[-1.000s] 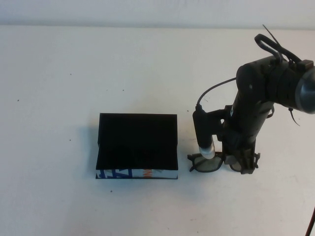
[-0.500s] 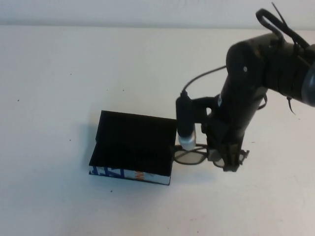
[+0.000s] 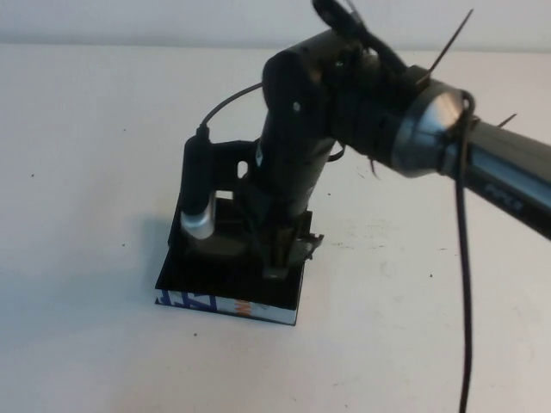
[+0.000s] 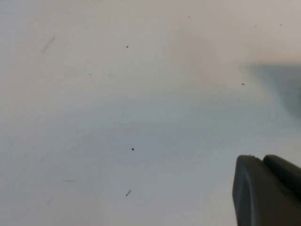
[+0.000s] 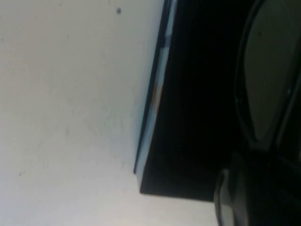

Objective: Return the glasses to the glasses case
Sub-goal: Place the glasses in the glasses case, then close the glasses case

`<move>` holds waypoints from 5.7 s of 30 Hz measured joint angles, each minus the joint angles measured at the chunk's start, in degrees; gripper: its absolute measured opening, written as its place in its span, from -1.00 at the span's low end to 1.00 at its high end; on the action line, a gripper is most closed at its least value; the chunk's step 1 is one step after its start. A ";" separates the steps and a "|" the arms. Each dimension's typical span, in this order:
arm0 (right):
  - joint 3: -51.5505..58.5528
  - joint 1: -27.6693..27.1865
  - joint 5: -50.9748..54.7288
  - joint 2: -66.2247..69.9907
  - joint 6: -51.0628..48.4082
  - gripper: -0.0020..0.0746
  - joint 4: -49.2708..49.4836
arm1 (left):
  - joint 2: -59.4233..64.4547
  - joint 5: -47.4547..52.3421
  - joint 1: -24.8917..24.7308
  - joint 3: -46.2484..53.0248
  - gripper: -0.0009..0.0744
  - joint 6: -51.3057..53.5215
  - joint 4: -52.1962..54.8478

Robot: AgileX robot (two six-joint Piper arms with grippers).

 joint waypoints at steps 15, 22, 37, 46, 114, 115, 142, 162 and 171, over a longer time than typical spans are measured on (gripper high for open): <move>-5.93 2.19 0.00 9.86 4.47 -0.93 0.36 | 0.00 0.00 0.00 0.00 -0.99 0.00 0.00; -6.01 2.19 0.00 11.15 4.47 -0.93 0.71 | 0.00 0.00 0.00 0.00 -0.99 0.00 0.00; -6.38 2.19 -0.12 12.64 4.69 -0.66 1.71 | 0.00 0.00 0.00 0.00 -0.99 0.00 0.00; -6.38 2.19 -0.12 10.40 4.92 -0.21 0.05 | 0.00 0.00 0.00 0.00 -0.99 0.00 0.00; -0.82 -5.42 -1.90 -6.56 44.93 -0.97 0.13 | 52.22 24.95 0.00 -38.10 -0.99 19.28 -32.55; -0.82 -5.72 -1.90 -6.56 44.93 -0.97 0.18 | 54.91 26.44 0.00 -38.89 -0.99 22.02 -34.90; -5.32 -13.14 -11.49 3.09 42.11 -0.97 13.56 | 90.98 12.55 -11.83 -40.07 -0.99 63.24 -69.85; -23.07 -14.81 -4.44 18.55 42.12 -0.97 14.86 | 99.95 9.29 -12.08 -40.64 -0.99 82.79 -87.33; -23.82 -15.06 0.02 21.76 42.25 -0.97 18.58 | 100.32 9.53 -12.08 -40.64 -0.99 83.72 -88.46</move>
